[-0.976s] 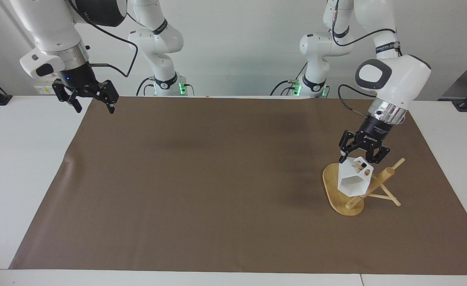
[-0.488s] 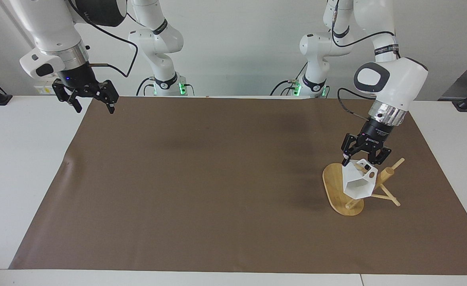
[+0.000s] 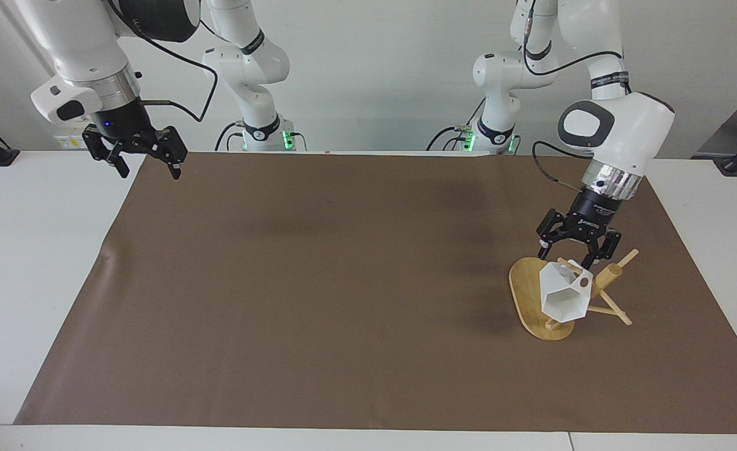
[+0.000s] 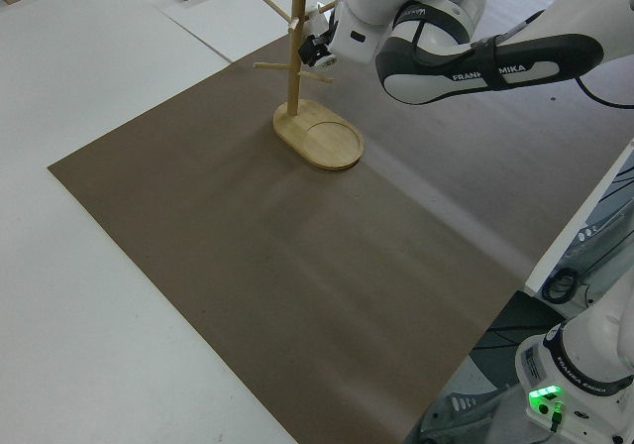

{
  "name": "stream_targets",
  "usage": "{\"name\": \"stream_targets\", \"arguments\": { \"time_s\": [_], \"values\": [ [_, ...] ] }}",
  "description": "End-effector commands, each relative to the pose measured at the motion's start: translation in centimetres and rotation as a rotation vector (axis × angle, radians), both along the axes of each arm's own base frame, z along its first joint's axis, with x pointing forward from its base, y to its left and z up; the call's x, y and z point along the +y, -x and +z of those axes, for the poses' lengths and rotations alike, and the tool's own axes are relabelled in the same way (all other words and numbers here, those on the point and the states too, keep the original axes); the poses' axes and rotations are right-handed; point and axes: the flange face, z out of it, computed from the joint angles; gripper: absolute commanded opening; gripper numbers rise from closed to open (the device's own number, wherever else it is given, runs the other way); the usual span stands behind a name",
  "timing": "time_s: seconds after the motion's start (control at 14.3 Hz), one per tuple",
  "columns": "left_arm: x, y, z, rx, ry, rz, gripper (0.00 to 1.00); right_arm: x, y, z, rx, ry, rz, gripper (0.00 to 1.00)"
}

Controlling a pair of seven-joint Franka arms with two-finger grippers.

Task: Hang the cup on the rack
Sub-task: 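Move the mug with the left gripper onto a peg of the mug tree, then open the left gripper and pull it back from the mug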

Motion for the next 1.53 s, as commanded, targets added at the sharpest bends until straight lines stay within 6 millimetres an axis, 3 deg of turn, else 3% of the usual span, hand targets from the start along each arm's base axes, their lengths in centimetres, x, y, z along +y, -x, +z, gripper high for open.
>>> {"name": "stream_targets", "arguments": {
  "time_s": [0.0, 0.35, 1.05, 1.46],
  "values": [
    [0.5, -0.3, 1.2, 0.04, -0.075, -0.055, 1.0, 0.2, 0.1, -0.1, -0.006, -0.002, -0.009, 1.0],
    [0.1, 1.2, 3.4, 0.108, -0.196, -0.204, 1.0, 0.6, 0.2, -0.1, -0.003, -0.002, 0.002, 1.0],
    [0.7, 4.8, 8.1, 0.069, -0.387, -0.717, 1.0, 0.6, 0.2, -0.1, -0.004, -0.002, 0.003, 1.0],
    [1.9, 4.9, 11.9, -0.026, -0.506, -1.083, 1.0, 0.6, 0.3, -0.1, 0.004, -0.004, 0.001, 1.0]
  ]
}}
